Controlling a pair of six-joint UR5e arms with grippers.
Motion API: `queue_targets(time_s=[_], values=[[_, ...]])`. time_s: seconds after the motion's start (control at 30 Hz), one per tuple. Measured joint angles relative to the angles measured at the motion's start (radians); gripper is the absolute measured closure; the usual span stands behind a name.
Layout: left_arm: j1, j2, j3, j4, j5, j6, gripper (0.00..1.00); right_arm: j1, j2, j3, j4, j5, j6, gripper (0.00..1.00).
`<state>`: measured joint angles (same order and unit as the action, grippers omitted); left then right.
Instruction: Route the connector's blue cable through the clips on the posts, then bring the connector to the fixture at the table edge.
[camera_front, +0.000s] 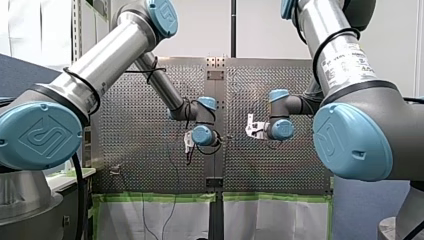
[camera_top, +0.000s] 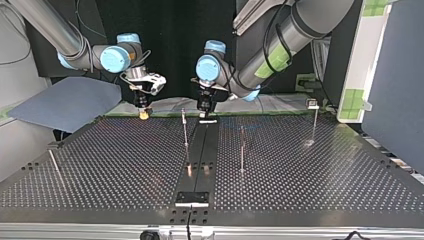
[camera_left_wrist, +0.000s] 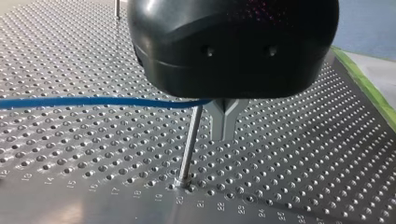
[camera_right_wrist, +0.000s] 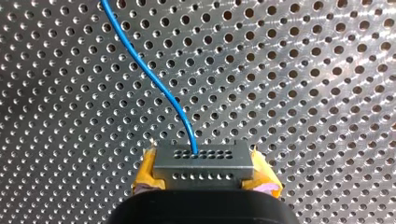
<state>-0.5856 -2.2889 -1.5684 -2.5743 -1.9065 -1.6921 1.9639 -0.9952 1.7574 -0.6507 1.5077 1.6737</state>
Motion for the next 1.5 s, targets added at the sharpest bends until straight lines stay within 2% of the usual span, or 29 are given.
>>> queue_targets(time_s=[0.73,1.13,1.5], values=[[0.019,0.0,0.028,-0.011,0.037,-0.027,1.0,-0.014,0.006,-0.014,-0.009,-0.002,0.014,1.0],[0.026,-0.003,0.029,-0.016,0.048,-0.042,1.0,-0.016,0.009,-0.018,-0.006,-0.004,0.015,1.0],[0.033,-0.052,0.059,-0.017,0.055,-0.049,1.0,-0.018,0.021,-0.026,-0.006,-0.001,0.014,1.0]])
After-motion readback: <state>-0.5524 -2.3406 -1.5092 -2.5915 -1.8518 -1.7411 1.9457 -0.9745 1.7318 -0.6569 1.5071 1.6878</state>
